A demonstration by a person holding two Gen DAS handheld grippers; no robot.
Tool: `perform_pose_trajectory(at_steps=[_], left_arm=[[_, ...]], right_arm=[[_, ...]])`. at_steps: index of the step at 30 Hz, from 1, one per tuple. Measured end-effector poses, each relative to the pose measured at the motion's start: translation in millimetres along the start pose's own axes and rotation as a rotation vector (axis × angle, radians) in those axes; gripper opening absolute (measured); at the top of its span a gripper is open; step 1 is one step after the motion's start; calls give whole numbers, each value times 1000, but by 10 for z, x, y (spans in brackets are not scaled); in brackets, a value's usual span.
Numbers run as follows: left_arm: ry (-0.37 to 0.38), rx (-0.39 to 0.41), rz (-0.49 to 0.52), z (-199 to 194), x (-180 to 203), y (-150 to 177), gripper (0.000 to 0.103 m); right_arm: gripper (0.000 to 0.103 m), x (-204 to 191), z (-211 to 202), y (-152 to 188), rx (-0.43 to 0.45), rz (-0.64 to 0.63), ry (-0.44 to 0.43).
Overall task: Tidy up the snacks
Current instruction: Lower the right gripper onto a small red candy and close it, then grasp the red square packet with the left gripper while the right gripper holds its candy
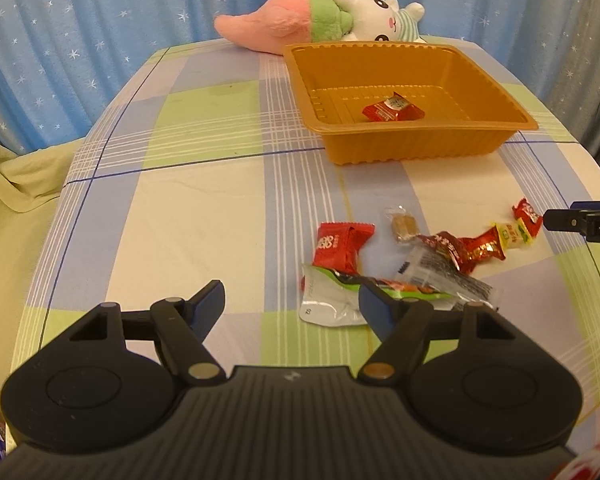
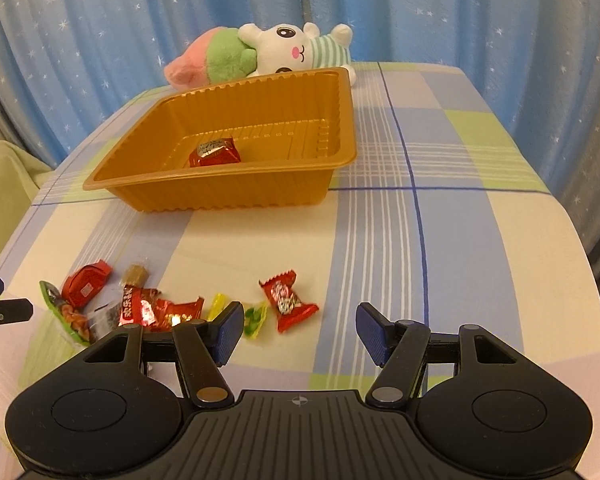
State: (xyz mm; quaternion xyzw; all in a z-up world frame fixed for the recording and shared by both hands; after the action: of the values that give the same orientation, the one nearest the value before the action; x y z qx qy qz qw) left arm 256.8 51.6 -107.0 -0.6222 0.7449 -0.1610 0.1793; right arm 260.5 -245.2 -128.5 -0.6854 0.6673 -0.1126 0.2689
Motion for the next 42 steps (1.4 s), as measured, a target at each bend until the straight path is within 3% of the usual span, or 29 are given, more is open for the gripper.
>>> perform_pose_trajectory(at_steps=[4, 11, 21, 26, 33, 42], left_arm=[[1, -1, -2, 27, -10, -46, 71], [6, -3, -5, 64, -26, -91, 69], [20, -7, -11, 105, -27, -126, 68], [23, -2, 3, 111, -8, -147, 68], [32, -2, 35, 148, 33, -233, 64], [92, -60, 89, 346, 136, -399, 52]], right_arm=[[50, 6, 100, -73, -14, -18, -9], [38, -21, 230, -146, -29, -64, -15], [32, -60, 353, -152, -55, -109, -6], [20, -80, 406, -100, -75, -144, 33], [17, -110, 393, -65, -69, -178, 57], [16, -17, 230, -104, -43, -86, 34]])
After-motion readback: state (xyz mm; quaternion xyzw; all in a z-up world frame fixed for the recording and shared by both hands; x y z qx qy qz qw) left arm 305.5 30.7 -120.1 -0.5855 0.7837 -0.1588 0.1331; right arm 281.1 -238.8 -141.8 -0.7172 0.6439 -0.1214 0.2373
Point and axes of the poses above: each gripper's, at about its wrist camera, not at the fingertips, and z roughly the way its jaws point, x to its right, y to its underside, the point moved 2 cm from there along z, roughly the way its jaws point, and after that the axes turned 8 degrees about -x, right-handed, at the moved point
